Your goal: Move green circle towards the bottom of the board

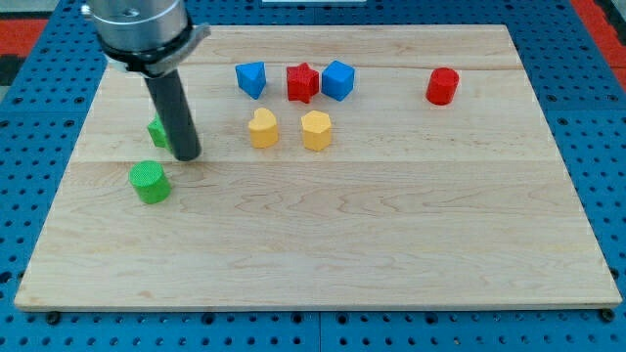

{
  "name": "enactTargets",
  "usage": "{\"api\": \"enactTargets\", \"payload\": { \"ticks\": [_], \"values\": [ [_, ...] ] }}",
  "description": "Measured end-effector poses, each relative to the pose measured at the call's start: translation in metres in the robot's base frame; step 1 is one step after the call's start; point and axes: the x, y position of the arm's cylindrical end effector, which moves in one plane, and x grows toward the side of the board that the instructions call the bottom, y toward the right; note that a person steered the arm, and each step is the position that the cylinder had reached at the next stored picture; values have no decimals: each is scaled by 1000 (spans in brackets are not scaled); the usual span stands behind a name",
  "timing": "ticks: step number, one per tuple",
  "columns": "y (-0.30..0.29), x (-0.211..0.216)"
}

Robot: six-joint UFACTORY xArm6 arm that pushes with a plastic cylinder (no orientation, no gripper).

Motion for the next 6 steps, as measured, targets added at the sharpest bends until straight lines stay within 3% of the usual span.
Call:
{"api": "enactTargets", "payload": {
  "ticks": [1, 3, 6],
  "values": [
    [-41, 30],
    [2, 49],
    [16, 112]
  ]
}}
